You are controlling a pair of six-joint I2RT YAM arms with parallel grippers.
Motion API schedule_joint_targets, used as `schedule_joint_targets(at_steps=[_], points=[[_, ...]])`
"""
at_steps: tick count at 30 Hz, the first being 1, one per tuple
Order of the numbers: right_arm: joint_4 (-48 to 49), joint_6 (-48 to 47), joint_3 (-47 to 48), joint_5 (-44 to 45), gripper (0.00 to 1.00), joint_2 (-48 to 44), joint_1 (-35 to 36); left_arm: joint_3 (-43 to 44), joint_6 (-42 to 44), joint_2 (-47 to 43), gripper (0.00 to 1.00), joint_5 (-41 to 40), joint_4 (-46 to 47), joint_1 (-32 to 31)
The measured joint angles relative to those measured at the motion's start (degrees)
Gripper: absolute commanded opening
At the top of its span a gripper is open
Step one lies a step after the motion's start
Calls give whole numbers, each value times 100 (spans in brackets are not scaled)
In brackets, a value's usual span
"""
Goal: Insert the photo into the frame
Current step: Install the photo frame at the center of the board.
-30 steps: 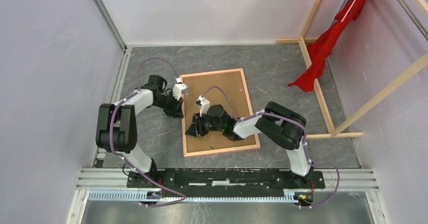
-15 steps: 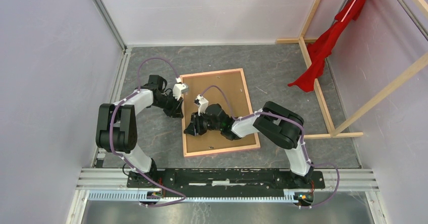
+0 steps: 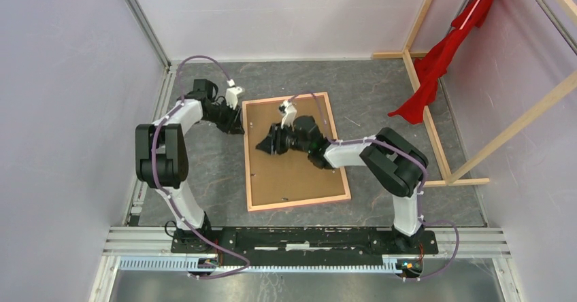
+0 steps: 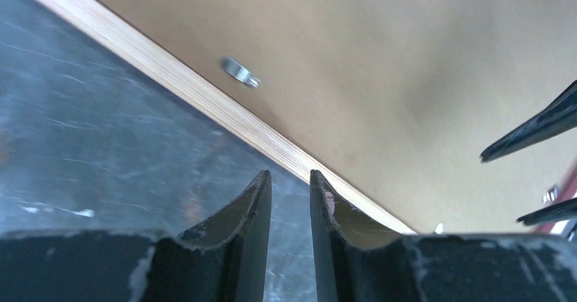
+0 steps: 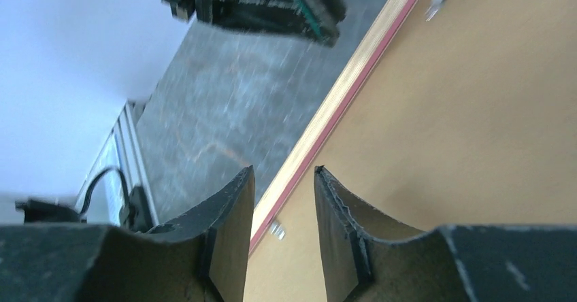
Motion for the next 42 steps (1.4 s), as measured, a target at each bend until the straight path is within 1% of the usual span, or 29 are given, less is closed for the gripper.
schedule_joint_targets(at_steps=[2, 6, 13, 19, 23, 27, 32, 42], points=[[-87, -79, 297, 0, 45, 66, -284, 372, -254, 254, 34, 63, 94, 96], [-310, -262, 1143, -17, 45, 553, -697, 691, -603, 669, 31, 120, 164, 133], [-710, -455, 2017, -98, 46, 1412, -909, 992, -903, 1182, 25, 153, 140, 140], [-892, -474, 2203, -199, 46, 1698, -938, 1235, -1021, 1408, 23, 275, 98, 138], [-887, -468, 2282, -249, 47, 1768, -968, 1419, -1049, 1578, 20, 461, 55, 140], [-883, -455, 2332, -289, 49, 1790, -1040, 1624, -1051, 1753, 19, 629, -44, 131], [-885, -452, 2503, -348, 51, 1943, -1196, 1641, -1047, 1781, 18, 671, -28, 98], [-1093, -496, 3104, -461, 51, 2326, -1322, 1646, -1045, 1786, 18, 678, -28, -155]])
